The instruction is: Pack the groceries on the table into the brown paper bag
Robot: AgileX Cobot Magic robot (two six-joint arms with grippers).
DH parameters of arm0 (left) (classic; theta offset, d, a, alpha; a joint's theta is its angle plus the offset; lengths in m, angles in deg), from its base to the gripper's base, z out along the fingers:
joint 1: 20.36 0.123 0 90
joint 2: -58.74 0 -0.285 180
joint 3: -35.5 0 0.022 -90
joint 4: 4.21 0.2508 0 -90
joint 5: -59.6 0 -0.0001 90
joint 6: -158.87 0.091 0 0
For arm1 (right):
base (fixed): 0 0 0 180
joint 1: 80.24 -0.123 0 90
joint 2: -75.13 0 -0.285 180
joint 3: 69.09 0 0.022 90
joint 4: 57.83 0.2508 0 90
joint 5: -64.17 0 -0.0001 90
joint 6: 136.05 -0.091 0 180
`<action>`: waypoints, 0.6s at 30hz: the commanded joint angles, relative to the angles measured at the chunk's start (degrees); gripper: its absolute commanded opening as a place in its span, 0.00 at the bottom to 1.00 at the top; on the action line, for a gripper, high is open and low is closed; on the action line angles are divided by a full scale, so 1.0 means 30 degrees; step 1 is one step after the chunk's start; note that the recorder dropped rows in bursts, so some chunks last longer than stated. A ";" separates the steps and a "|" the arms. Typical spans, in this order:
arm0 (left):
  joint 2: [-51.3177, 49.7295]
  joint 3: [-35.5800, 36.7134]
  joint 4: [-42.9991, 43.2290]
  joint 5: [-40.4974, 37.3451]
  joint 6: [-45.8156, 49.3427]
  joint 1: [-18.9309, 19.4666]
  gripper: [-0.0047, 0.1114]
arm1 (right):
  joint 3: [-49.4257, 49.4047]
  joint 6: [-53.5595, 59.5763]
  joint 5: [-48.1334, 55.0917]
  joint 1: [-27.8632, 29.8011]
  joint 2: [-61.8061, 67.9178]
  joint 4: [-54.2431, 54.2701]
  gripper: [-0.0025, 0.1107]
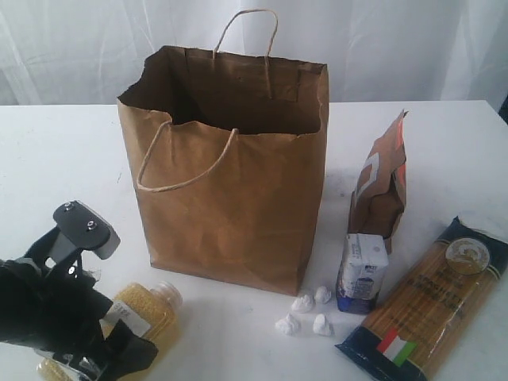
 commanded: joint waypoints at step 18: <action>0.2252 -0.1853 0.1637 -0.1677 -0.2182 -0.0012 0.82 | -0.0110 0.0017 -0.0098 0.0104 -0.0107 -0.0105 0.02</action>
